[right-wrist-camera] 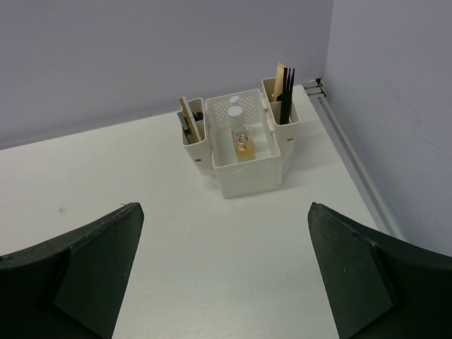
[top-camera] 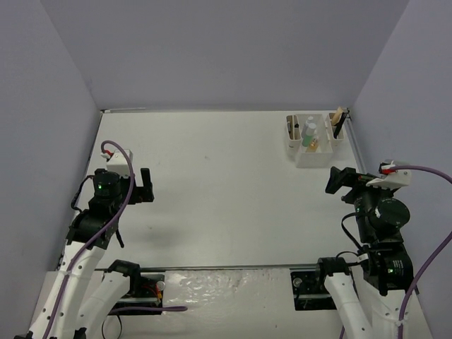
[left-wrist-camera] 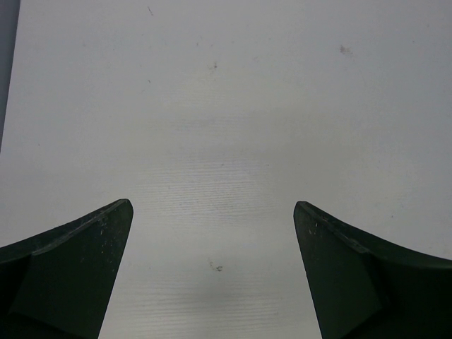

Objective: Organize the makeup

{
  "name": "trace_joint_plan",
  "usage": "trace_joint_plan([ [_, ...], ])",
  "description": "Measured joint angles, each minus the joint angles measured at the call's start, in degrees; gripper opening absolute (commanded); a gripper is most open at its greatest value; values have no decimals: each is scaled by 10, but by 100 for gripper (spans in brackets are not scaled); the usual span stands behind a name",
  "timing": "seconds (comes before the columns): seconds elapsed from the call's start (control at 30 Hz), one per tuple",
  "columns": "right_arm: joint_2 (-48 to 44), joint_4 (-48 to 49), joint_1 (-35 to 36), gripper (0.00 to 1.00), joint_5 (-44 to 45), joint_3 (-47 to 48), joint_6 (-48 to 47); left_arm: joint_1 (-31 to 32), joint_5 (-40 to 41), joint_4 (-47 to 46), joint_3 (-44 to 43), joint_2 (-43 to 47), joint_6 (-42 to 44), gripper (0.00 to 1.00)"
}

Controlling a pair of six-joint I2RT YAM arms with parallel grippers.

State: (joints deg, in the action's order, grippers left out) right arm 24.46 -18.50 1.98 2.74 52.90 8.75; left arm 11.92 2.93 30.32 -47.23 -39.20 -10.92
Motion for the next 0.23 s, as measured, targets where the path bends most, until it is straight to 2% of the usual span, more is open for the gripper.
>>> trace_joint_plan([
  [0.23,-4,0,0,100,0,0,0,0,0,0,0,0,0,97],
])
